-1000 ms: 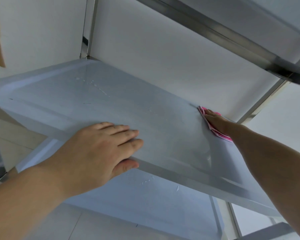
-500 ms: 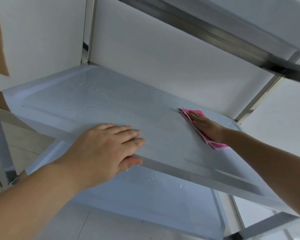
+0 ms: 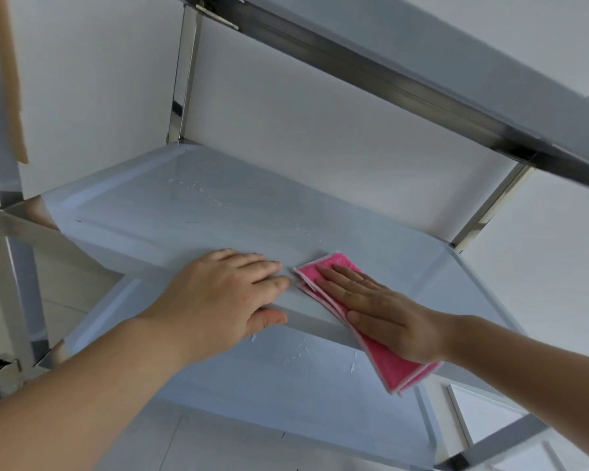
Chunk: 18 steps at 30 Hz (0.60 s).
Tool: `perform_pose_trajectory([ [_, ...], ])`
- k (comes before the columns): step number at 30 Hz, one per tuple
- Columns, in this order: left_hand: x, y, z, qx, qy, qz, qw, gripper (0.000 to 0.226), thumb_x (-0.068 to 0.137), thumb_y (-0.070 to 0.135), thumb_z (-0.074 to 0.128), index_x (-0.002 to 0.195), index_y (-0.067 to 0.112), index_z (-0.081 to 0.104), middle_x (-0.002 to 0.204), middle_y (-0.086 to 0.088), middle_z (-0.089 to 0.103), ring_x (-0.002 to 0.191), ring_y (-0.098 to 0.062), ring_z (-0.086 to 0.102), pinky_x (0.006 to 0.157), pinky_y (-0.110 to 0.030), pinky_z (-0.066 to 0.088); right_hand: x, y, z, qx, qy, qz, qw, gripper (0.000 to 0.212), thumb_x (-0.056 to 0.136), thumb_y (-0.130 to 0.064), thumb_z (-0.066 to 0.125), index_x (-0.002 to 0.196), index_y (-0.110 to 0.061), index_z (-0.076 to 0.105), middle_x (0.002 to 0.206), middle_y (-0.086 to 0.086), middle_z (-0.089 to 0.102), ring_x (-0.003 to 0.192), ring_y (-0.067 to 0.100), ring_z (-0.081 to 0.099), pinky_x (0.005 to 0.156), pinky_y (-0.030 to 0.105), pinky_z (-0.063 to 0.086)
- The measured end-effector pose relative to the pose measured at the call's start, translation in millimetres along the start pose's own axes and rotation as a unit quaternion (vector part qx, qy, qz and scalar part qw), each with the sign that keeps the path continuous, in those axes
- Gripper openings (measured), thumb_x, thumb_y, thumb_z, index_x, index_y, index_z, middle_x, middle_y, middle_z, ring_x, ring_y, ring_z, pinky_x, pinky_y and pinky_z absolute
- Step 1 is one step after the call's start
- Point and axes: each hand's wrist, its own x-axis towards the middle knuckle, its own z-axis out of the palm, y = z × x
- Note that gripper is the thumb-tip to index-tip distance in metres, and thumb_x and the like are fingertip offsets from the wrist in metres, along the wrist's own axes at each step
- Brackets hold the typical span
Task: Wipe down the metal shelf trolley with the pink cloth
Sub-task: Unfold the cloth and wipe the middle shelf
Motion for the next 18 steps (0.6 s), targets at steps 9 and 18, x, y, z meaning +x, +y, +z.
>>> perform_pose_trajectory([
  [9, -16, -35, -20, -0.026, 0.021, -0.033, 0.999, 0.055, 0.086, 0.057, 0.037, 0.107, 0.017, 0.07, 0.111, -0.003, 0.068, 0.098, -0.023, 0.065, 0.084, -0.035, 0.05, 11, 6, -6, 0.004, -0.009, -0.009, 1.0, 0.052, 0.099, -0.032, 0.025, 0.147, -0.028, 0.007, 0.157, -0.012, -0.001, 0.144, 0.005, -0.006, 0.119, 0.037, 0.0],
  [18, -27, -50, -19, -0.031, 0.018, -0.028, 0.999, 0.051, 0.086, 0.057, 0.04, 0.104, 0.02, 0.071, 0.11, 0.002, 0.069, 0.099, -0.017, 0.064, 0.085, -0.03, 0.049, 77, 59, -14, 0.017, 0.032, 0.075, 0.997, 0.046, 0.101, -0.025, 0.028, 0.141, -0.029, 0.007, 0.156, -0.005, 0.006, 0.144, 0.008, 0.002, 0.119, 0.032, 0.001],
])
